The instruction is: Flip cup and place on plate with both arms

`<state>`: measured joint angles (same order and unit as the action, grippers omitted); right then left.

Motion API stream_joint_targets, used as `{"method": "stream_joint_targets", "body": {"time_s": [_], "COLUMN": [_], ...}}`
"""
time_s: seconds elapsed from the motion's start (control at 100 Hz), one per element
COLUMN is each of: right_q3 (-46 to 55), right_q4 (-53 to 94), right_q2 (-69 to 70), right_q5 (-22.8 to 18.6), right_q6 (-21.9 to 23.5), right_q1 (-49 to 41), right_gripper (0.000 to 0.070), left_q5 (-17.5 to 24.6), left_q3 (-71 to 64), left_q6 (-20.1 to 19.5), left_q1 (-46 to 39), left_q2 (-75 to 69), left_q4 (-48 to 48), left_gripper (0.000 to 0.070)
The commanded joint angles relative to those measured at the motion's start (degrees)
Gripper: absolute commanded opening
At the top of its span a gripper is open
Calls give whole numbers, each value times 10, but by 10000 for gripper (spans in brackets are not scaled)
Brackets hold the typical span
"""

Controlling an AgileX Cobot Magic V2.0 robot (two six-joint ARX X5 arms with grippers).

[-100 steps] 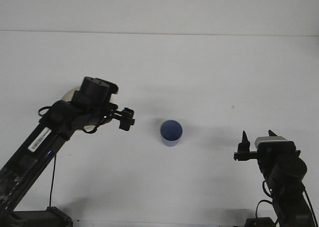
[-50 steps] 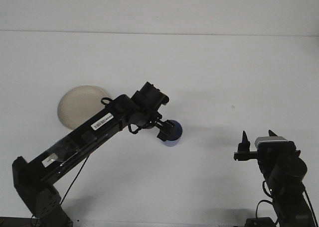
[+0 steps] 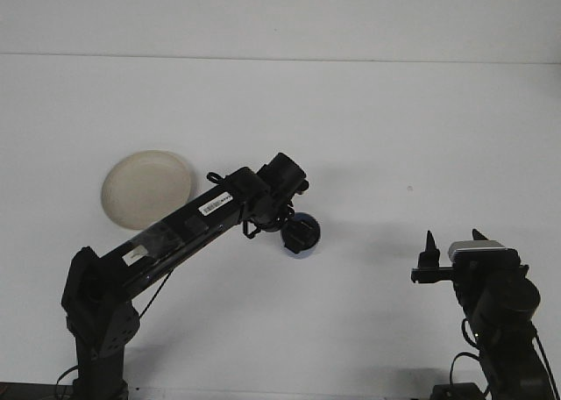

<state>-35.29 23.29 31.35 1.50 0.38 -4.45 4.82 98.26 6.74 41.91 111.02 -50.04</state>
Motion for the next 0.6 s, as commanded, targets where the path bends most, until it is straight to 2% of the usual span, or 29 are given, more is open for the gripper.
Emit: {"method": "stream_joint_targets", "body": {"time_s": [0.0,0.1,0.39,0.59], "right_q3": [-3,-3,-3,-3], "right_q4": [-5,-5,-5,-5], "right_q2": [1,1,1,1], "right_q5": [1,0,1,1], "right_q6": [2,2,2,2], "right_q1": [-1,-1,-1,-1], "right_gripper": [548,548,548,548], "left_q5": [2,2,0,-45], "left_q3": [16,16,34,124], "left_q6": [-5,-8,-15,-30], "left_q1": [5,6,5,-18], "left_q2": [15,15,15,14], "left_q4": [3,5,-17,-95], "left_gripper": [357,3,11,11]}}
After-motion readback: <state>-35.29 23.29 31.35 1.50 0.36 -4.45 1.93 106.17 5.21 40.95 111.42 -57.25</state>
